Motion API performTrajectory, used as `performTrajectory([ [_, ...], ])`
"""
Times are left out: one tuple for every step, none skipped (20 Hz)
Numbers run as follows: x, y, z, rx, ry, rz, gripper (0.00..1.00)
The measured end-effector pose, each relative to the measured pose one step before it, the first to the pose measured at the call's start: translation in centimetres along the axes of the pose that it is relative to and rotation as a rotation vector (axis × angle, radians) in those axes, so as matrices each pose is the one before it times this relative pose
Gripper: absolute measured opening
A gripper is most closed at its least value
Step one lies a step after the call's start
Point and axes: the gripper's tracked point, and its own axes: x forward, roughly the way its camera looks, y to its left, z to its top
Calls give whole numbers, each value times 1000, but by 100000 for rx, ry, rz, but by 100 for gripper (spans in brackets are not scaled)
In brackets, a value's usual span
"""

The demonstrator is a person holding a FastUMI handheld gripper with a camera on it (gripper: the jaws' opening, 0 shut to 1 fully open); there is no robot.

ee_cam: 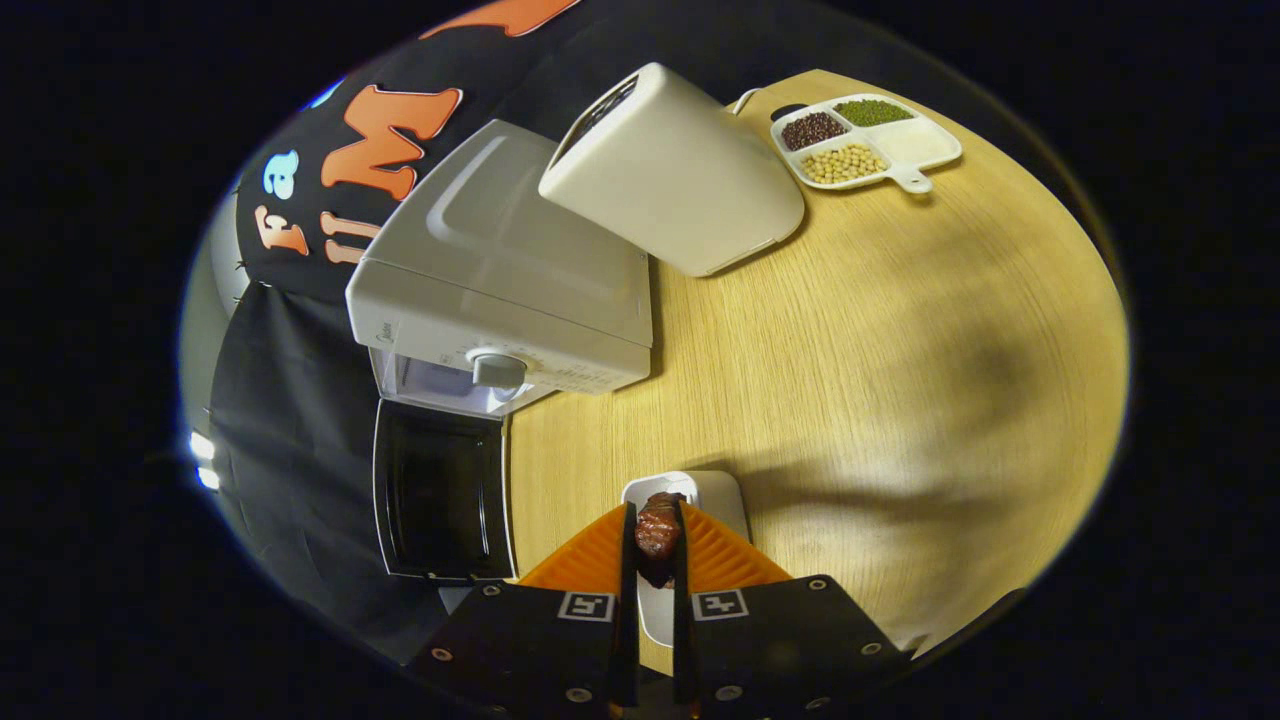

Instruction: Open the microwave, put the food inside, and close the microwave door.

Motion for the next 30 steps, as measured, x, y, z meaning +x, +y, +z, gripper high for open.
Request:
performTrajectory([
  [-505,307,-28,-512,-1786,-696,14],
  [-490,277,173,237,-2868,-619,14],
  [-324,340,229,716,-3250,-556,14],
  [-488,326,501,1415,-3841,-475,14],
  [-550,477,375,1368,-4212,-413,14],
  [-571,708,419,925,-4343,52,13],
  [-652,909,162,793,-3818,-148,13],
  [-446,809,-38,619,-2932,-837,14],
  [-686,926,-258,199,-3321,-420,14],
  [-386,1160,-195,509,-3074,115,14],
  [-408,1435,-206,868,-2968,792,14],
  [-298,1332,-298,1191,-3013,916,14],
  [-81,1260,-442,1282,-2715,992,14],
  [-24,1146,-450,1034,-2615,784,14],
  [117,1306,-723,834,-2138,539,13],
  [185,1046,-833,273,-1704,229,14],
  [358,790,-866,179,-1040,-410,13],
  [371,592,-866,439,-561,-543,14],
  [414,766,-809,492,-776,-154,14],
  [621,820,-621,744,-1416,299,13],
  [523,828,-545,467,-1766,951,14],
  [675,821,-409,649,-2695,560,14],
  [556,711,-478,73,-2301,634,14],
  [664,657,-555,678,-2024,378,13],
  [652,608,-547,1152,-1846,357,13],
  [698,719,-507,1347,-1622,529,14],
  [675,753,-713,960,-1171,609,14],
  [833,610,-594,1202,-884,357,14],
  [767,765,-689,1556,-832,734,14],
  [940,820,-431,2105,-1184,868,14],
])
